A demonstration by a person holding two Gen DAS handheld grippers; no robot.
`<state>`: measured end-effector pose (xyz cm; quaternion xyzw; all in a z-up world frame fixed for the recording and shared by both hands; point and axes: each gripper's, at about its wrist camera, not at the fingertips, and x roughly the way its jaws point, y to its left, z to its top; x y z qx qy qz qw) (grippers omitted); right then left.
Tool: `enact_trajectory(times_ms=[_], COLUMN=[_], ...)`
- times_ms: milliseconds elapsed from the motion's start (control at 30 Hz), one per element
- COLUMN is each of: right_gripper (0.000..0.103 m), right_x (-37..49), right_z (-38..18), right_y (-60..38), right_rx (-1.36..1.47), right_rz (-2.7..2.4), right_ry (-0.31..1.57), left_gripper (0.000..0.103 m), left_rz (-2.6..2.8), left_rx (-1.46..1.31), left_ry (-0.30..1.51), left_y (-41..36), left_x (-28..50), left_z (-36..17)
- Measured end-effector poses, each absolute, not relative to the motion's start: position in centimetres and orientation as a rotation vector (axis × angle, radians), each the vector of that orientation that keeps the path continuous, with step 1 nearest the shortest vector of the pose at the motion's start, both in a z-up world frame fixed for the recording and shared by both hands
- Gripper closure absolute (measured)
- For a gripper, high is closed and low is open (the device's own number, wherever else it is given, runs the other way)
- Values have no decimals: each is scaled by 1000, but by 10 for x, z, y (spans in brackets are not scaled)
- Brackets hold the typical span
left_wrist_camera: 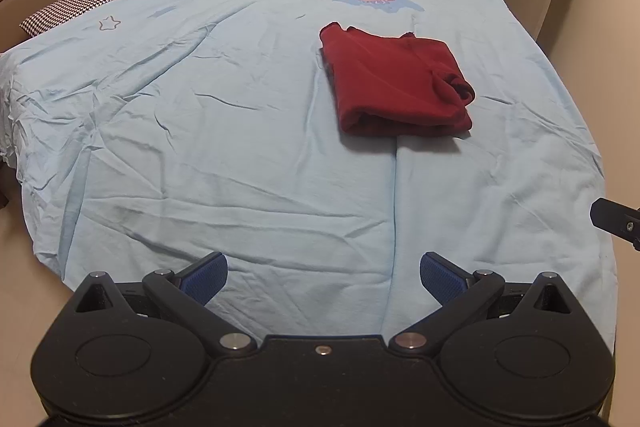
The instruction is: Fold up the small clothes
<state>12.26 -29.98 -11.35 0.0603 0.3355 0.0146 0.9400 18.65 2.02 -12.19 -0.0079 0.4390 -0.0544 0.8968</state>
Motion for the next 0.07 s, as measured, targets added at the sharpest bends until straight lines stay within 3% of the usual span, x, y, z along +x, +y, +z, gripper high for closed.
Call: enact_trajectory(times_ms=[67], right_gripper=[0], right_x=[123], right_z=[-114], right_y=[-299], right_rx=[123], right_rz=[31], right_ry=[686], left_gripper=[1], left_rz=[-112], left_rx=[-19], left_ry=[914], left_y=[21], left_x=[187], left_z=[-122])
